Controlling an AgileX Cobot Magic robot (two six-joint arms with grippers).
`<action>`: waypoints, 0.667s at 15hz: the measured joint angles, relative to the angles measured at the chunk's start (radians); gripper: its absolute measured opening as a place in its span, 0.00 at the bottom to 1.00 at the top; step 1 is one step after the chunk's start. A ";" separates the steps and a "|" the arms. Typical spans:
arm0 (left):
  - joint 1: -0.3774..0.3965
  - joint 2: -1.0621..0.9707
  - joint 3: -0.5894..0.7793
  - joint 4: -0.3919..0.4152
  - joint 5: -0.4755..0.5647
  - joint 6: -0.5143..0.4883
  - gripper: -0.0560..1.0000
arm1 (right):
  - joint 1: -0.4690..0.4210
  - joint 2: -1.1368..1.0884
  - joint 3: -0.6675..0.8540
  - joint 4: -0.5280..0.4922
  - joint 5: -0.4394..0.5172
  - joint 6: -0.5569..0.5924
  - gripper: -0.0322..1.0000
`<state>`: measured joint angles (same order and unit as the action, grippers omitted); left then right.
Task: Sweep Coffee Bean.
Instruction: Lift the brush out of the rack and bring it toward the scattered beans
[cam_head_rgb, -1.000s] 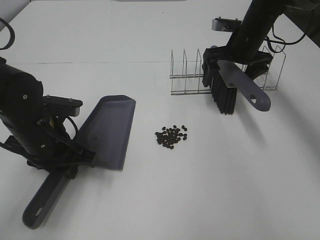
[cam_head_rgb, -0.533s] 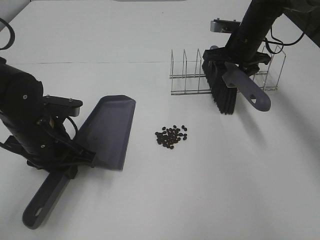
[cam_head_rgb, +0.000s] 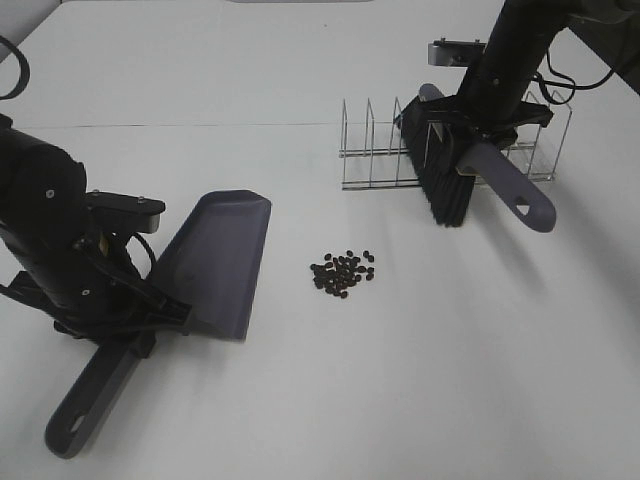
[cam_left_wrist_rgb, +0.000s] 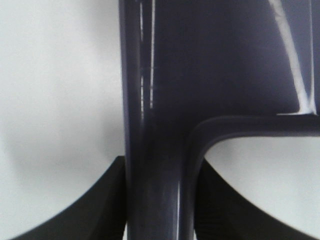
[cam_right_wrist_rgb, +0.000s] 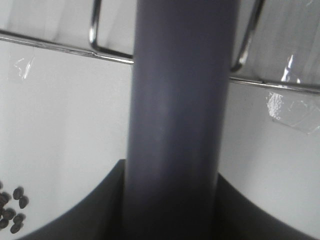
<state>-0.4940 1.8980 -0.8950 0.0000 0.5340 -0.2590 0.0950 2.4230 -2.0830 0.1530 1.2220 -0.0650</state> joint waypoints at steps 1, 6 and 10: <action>0.000 0.000 0.000 0.000 0.000 0.000 0.35 | 0.002 -0.014 0.000 -0.003 0.002 0.024 0.32; 0.000 0.000 0.000 -0.020 0.001 0.000 0.35 | 0.003 -0.181 0.092 -0.014 0.000 0.034 0.32; 0.000 0.000 0.000 -0.037 0.000 0.000 0.35 | 0.030 -0.386 0.362 -0.016 0.001 0.035 0.32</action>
<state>-0.4940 1.8980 -0.8950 -0.0370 0.5340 -0.2590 0.1250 2.0370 -1.7210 0.1370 1.2230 -0.0300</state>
